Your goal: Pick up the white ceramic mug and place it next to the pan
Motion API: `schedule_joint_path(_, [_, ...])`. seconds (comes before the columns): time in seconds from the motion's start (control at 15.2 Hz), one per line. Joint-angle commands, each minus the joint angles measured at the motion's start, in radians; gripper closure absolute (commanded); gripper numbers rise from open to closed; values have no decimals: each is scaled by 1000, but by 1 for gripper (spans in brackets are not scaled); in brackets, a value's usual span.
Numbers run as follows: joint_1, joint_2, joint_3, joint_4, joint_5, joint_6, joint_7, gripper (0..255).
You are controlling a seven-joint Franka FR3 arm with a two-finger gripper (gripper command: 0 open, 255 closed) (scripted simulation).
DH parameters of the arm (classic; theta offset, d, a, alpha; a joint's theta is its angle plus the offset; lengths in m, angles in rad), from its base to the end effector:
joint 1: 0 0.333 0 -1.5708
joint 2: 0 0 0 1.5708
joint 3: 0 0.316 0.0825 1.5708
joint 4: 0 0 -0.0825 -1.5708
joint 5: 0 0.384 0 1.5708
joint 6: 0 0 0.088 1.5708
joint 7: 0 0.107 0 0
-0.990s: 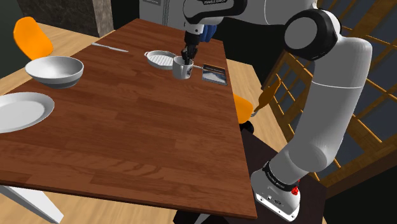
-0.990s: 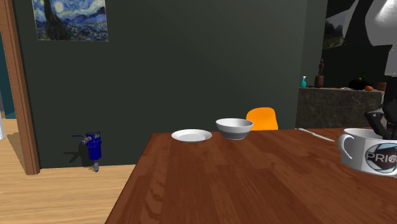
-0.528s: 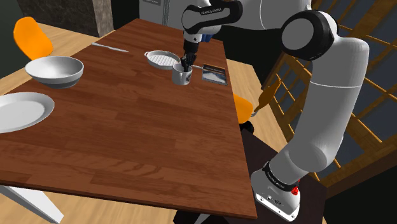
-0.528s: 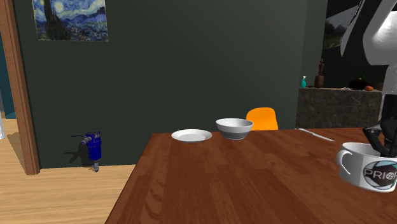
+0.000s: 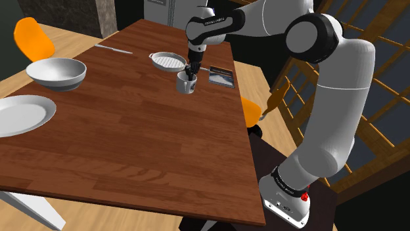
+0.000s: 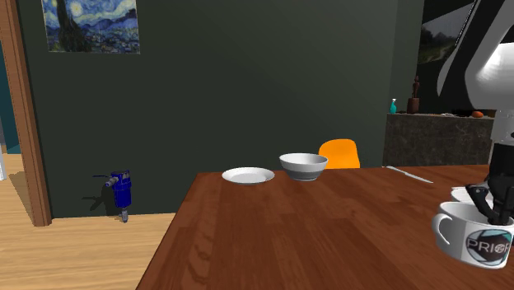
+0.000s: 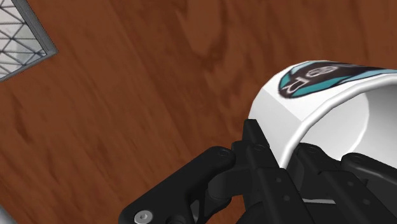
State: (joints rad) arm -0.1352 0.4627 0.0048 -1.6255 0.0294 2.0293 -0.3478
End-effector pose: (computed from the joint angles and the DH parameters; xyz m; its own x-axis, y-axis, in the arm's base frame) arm 0.6655 -0.0860 0.3487 0.9782 0.2026 -0.0461 0.2005 -0.9786 -0.0462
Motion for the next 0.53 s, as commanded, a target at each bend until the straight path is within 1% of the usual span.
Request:
schedule_joint_path(0.0, [0,2,0,-3,0,5,0,255])
schedule_joint_path(0.33, [0,2,0,-2,0,5,0,255])
schedule_joint_path(0.4, [0,2,0,-3,0,5,0,0])
schedule_joint_path(0.46, [0,2,0,-2,0,5,0,0])
